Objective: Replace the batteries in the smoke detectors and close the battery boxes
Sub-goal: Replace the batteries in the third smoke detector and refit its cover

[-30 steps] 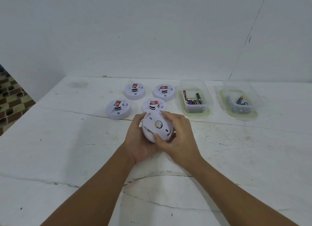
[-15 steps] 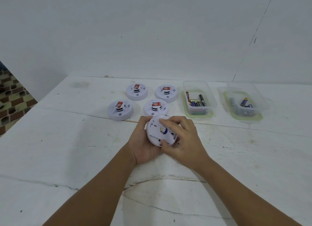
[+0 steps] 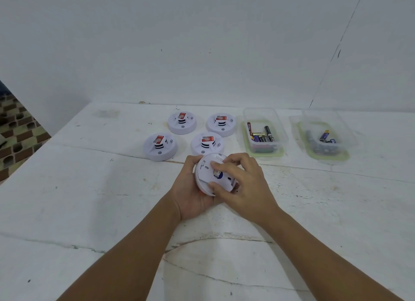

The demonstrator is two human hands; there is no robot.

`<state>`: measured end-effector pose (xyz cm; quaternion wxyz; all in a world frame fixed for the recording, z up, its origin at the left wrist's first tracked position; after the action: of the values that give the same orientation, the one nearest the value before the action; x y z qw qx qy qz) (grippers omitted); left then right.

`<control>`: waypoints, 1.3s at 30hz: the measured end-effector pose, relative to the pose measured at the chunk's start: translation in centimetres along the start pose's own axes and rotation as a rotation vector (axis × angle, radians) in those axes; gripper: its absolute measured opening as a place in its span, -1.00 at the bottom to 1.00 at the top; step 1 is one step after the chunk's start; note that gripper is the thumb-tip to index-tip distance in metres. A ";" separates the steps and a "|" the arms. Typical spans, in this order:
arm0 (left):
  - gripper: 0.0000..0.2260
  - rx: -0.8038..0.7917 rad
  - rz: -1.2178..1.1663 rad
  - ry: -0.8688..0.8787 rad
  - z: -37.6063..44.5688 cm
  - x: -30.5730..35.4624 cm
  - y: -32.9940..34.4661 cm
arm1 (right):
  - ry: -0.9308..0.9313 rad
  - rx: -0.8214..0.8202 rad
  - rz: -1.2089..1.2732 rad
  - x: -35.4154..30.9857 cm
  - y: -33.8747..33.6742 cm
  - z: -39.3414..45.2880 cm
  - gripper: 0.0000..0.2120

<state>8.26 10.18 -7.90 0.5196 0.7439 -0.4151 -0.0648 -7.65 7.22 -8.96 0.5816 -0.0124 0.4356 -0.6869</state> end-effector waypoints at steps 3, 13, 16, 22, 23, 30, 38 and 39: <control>-0.51 -0.022 -0.019 -0.005 0.0 0.0 0.0 | 0.009 0.005 0.013 -0.1 0.0 0.1 -0.62; -0.53 0.033 0.042 0.053 0.2 -0.3 0.0 | 0.179 -0.029 -0.085 -1.4 -0.6 1.1 -0.50; -0.54 0.069 0.084 0.070 0.0 -0.5 0.3 | 0.213 -0.081 -0.147 -1.9 -1.1 1.5 -0.45; -0.54 0.097 0.088 0.082 -0.1 -0.7 0.5 | 0.261 -0.088 -0.085 -1.9 -1.4 1.2 -0.43; -0.54 0.103 0.086 0.092 -0.1 -0.7 0.5 | 0.263 -0.087 -0.079 -1.9 -1.4 1.1 -0.43; -0.42 0.196 0.178 0.233 0.2 -1.2 1.2 | 0.333 0.016 0.219 -2.6 -1.4 -0.7 -0.44; -0.66 0.435 0.498 0.474 -0.6 -0.6 3.2 | 0.617 0.219 0.871 -2.7 -1.5 -0.4 -0.74; -0.66 0.451 0.496 0.480 -0.9 -0.5 3.0 | 0.696 0.269 1.012 -2.4 -1.3 -0.3 -0.74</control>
<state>6.79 10.85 -5.19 0.4254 0.7107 -0.4526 0.3303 -8.06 9.26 -7.10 0.6553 0.4930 0.4611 -0.3391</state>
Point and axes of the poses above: each hand's wrist, its own z-axis towards the middle knuckle, its own y-axis out of the palm, x = y × z, the point moved 1 cm from there along z, towards the middle knuckle, and after that the axes turned 13 degrees about -y, right-handed, at the moved point
